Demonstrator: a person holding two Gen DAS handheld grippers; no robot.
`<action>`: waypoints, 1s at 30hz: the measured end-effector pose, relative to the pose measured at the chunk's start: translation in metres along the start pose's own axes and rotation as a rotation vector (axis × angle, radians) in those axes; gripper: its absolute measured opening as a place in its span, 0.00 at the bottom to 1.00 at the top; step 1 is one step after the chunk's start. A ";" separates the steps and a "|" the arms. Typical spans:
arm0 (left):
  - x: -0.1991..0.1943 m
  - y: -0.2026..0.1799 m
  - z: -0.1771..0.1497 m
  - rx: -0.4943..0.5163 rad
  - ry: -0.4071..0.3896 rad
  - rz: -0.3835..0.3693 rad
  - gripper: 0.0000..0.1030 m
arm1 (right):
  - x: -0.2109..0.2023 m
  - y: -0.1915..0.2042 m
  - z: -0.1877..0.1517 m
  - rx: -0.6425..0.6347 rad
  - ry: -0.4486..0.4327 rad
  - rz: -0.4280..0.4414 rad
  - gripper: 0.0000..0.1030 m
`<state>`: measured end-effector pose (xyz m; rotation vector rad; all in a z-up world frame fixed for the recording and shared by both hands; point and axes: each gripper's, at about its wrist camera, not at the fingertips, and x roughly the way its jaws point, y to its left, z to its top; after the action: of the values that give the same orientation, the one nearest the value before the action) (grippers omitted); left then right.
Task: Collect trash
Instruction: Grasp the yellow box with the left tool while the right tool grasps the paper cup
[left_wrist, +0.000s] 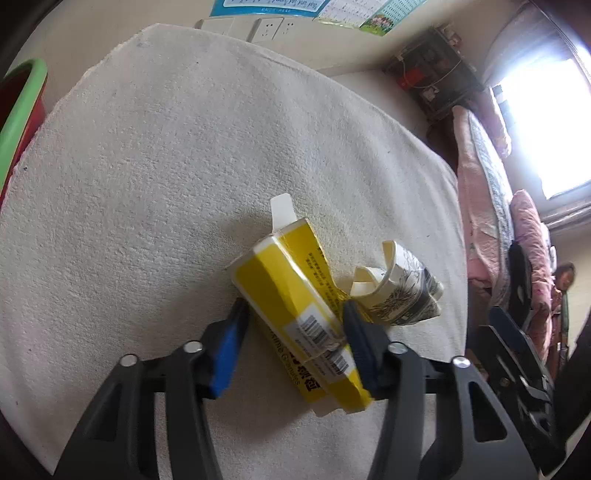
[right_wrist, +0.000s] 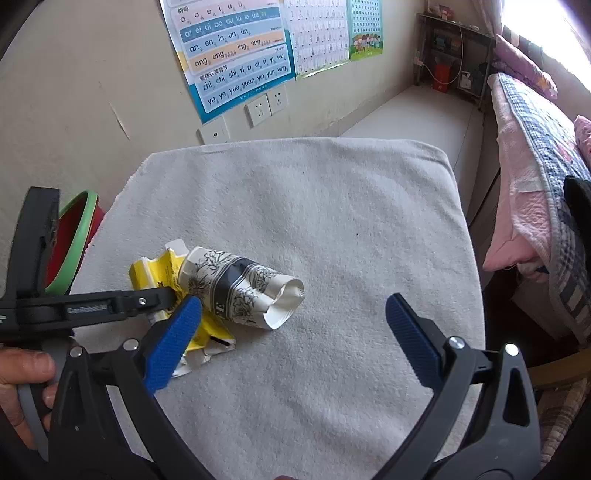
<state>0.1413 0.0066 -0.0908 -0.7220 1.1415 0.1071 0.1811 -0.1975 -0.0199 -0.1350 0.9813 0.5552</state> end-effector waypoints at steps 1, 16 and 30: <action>-0.001 0.000 0.000 0.004 0.002 -0.005 0.41 | 0.002 0.000 -0.001 0.001 0.003 0.000 0.95; -0.048 0.027 0.005 0.060 -0.040 -0.007 0.30 | 0.043 0.044 0.005 -0.232 0.058 -0.035 0.95; -0.070 0.030 -0.003 0.144 -0.076 0.068 0.30 | 0.081 0.065 0.003 -0.356 0.151 -0.079 0.43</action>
<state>0.0955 0.0475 -0.0455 -0.5468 1.0896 0.1074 0.1854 -0.1097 -0.0754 -0.5371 1.0111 0.6504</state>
